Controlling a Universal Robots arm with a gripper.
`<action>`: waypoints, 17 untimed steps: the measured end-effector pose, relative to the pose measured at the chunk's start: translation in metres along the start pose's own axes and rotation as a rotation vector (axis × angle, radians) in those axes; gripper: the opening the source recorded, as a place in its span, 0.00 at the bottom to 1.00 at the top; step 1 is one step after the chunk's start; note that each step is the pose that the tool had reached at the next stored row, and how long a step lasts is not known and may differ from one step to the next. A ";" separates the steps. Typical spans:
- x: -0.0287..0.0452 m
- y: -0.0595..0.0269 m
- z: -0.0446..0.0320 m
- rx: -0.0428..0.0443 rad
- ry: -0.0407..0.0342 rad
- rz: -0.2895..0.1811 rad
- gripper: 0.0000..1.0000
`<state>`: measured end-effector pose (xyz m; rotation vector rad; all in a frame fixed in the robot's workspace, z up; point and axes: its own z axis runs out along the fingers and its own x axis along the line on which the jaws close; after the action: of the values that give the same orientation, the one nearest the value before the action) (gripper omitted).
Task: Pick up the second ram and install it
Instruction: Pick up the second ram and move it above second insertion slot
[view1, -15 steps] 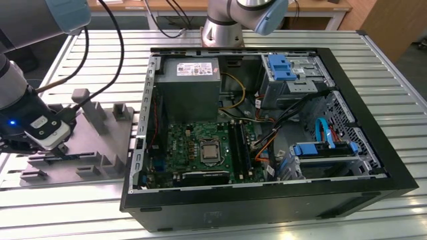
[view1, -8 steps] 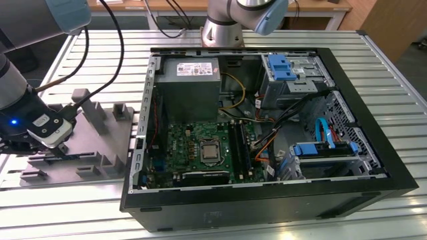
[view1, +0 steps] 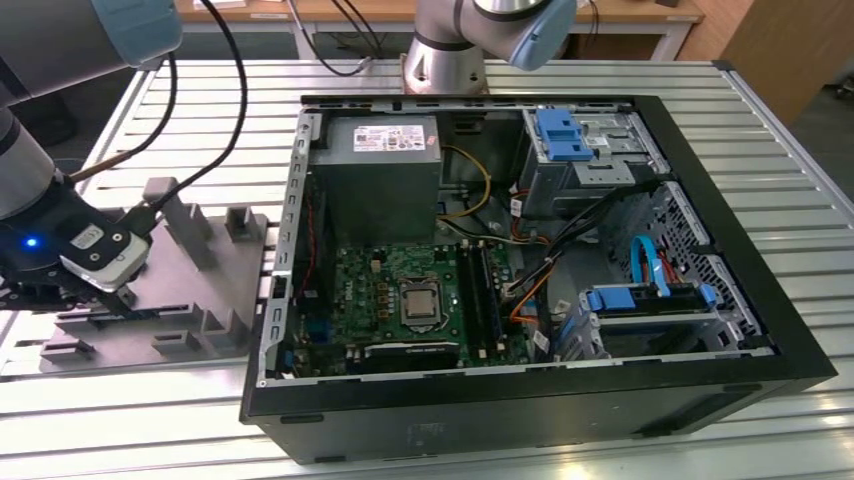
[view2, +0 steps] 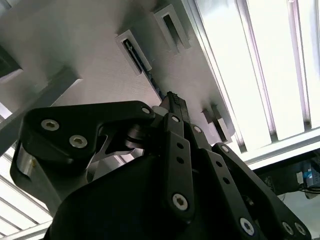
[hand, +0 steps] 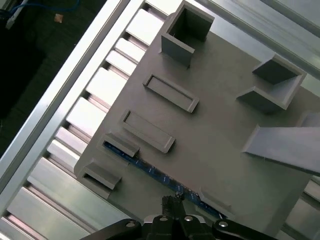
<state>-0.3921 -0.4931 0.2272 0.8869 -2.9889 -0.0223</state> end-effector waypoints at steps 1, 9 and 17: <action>0.0000 0.0000 0.0000 0.0002 0.0001 -0.007 0.10; 0.0000 0.0000 0.0000 0.0013 0.0013 -0.067 0.10; 0.0000 0.0000 0.0000 0.0024 0.0026 -0.125 0.10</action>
<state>-0.3921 -0.4931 0.2272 1.0720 -2.9267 -0.0198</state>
